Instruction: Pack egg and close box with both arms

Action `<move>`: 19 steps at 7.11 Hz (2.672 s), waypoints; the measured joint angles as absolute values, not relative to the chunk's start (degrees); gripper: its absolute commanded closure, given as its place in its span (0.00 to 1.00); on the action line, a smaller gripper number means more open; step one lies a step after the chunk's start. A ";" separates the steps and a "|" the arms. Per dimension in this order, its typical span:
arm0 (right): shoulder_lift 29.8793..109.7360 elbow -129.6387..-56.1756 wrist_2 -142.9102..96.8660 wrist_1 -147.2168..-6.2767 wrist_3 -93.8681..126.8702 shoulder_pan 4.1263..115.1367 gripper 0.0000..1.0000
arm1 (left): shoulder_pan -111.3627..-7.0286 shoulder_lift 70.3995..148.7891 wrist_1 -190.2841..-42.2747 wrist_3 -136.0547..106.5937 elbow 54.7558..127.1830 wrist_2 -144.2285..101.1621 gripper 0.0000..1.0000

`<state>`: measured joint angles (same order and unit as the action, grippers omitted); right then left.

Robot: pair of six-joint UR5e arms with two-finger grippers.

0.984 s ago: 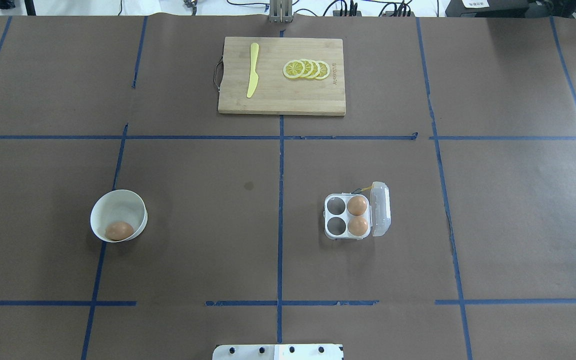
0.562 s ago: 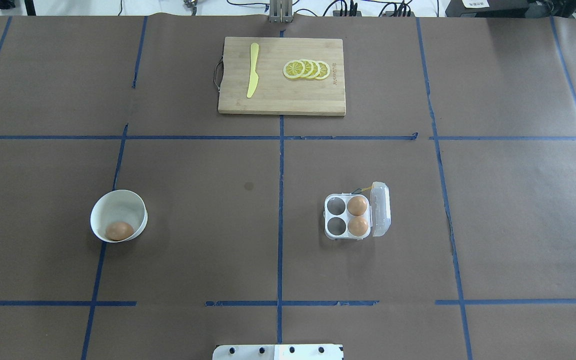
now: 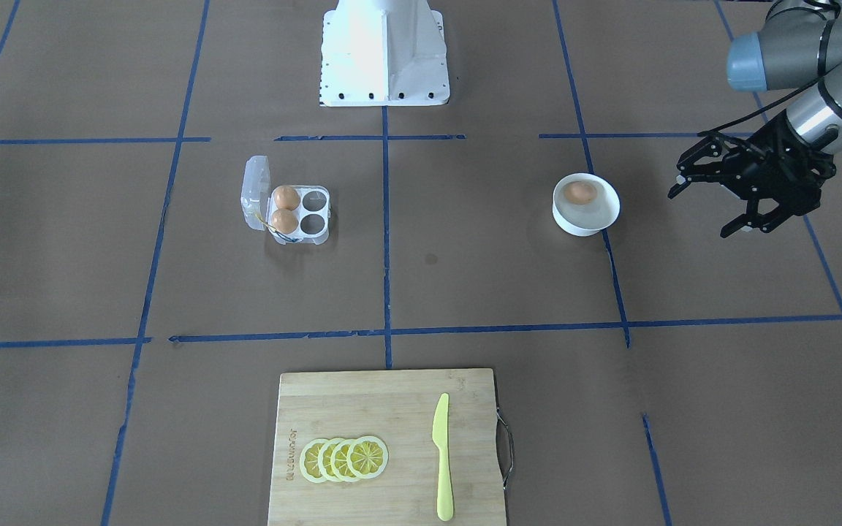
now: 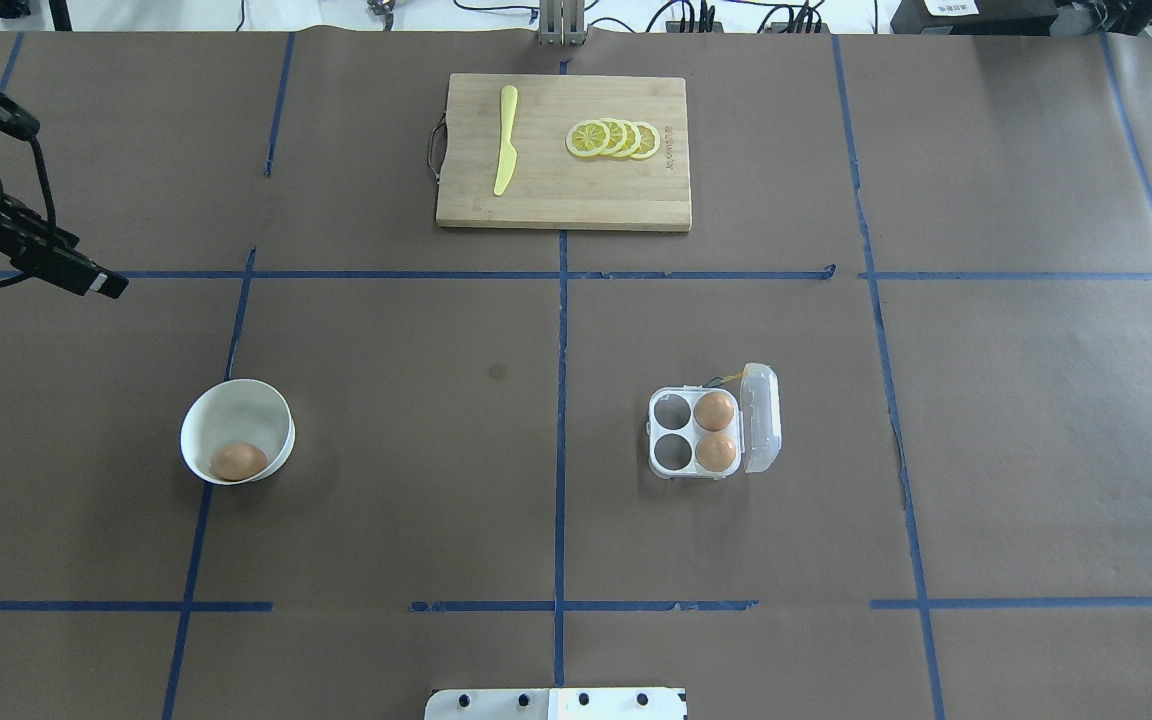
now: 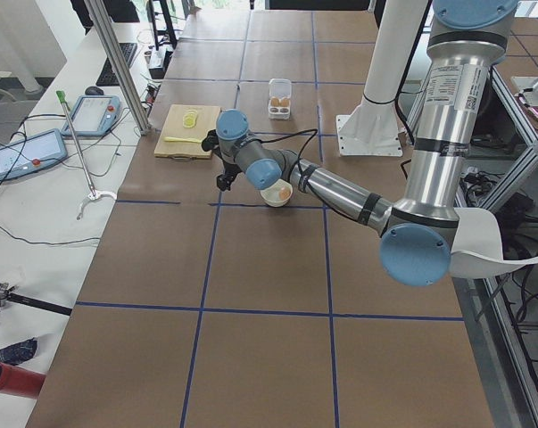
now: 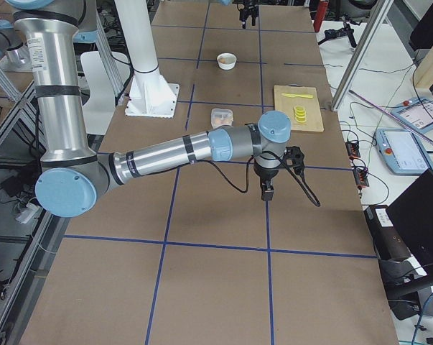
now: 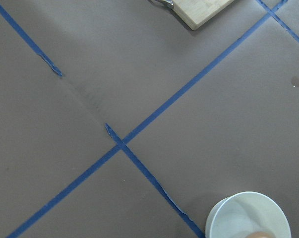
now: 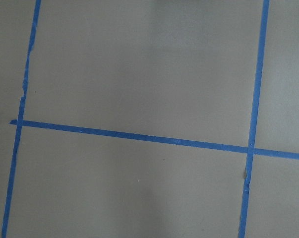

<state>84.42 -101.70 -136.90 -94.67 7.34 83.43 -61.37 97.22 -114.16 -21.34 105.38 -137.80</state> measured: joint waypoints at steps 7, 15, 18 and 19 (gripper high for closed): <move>84.90 -101.46 -137.11 -93.30 7.37 83.41 0.00 | -42.64 96.70 -116.69 -59.69 106.32 -125.13 0.06; 84.90 -97.90 -138.20 -91.01 7.27 83.41 0.00 | -37.05 99.24 -104.52 -60.72 106.91 -117.78 0.13; 84.74 -94.92 -140.14 -86.46 7.50 83.41 0.00 | -36.30 99.15 -104.42 -60.57 106.41 -117.77 0.15; 84.66 -94.88 -140.28 -86.18 7.54 83.41 0.00 | -36.10 99.07 -104.42 -60.49 106.24 -117.79 0.15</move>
<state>84.66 -94.88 -140.28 -86.18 7.54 83.41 -36.10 99.07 -104.42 -60.49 106.24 -117.79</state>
